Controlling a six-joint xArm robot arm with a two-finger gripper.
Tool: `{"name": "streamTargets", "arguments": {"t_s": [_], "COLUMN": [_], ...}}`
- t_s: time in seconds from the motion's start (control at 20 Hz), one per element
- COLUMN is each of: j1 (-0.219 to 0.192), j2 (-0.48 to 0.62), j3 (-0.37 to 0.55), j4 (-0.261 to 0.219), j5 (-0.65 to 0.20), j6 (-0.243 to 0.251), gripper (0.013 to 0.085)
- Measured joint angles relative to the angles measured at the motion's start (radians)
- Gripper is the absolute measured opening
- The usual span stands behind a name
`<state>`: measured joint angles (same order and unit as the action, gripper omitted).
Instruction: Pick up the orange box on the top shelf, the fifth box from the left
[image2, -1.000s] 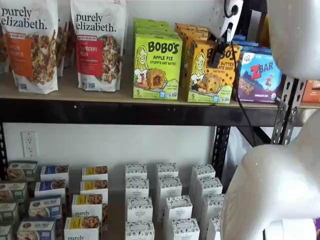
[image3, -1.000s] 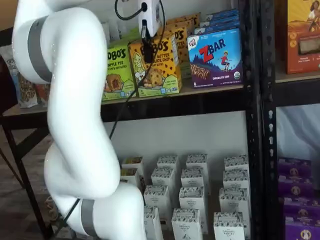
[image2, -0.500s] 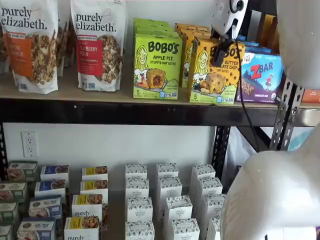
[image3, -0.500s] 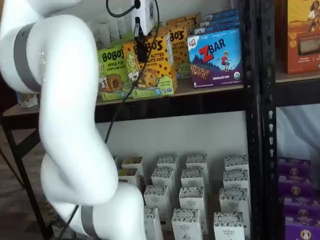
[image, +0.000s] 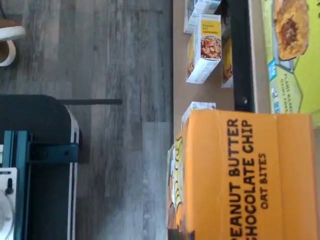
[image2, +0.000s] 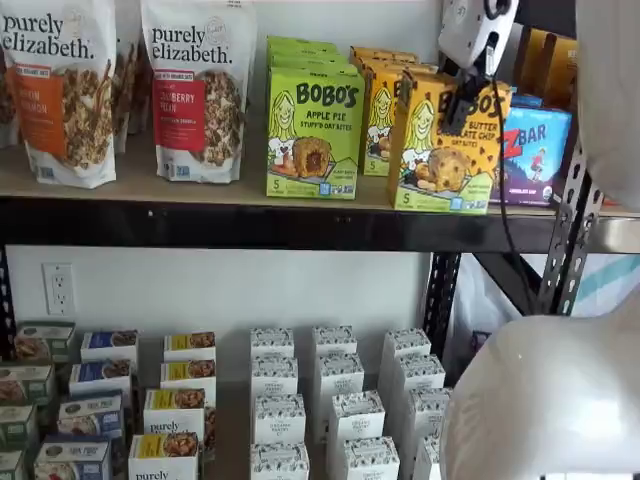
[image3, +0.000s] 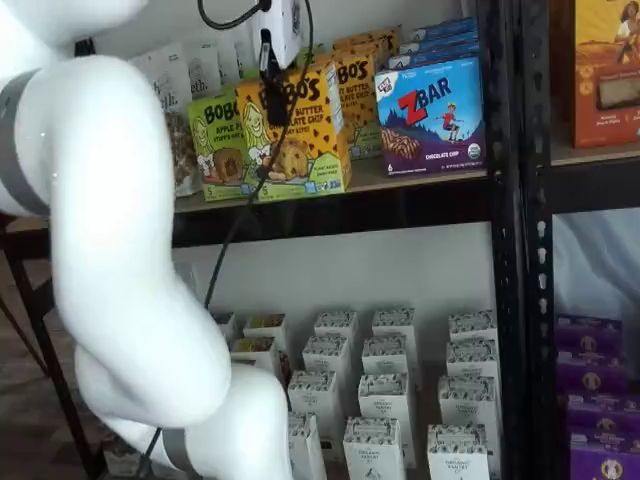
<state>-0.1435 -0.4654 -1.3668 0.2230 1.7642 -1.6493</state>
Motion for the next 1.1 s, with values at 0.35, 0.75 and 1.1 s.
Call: {"name": "streamTargets", "arguments": {"t_s": [0.35, 0.75, 1.1], "j1": [-0.028, -0.047, -0.025], "j2": [-0.074, -0.174, -0.265], "j3": [0.054, 0.143, 0.236], "j4": [-0.032, -0.054, -0.077], "j5": [0.032, 0.058, 0.06], "j6": [-0.033, -0.056, -0.042], "gripper": [0.033, 0.033, 0.033]}}
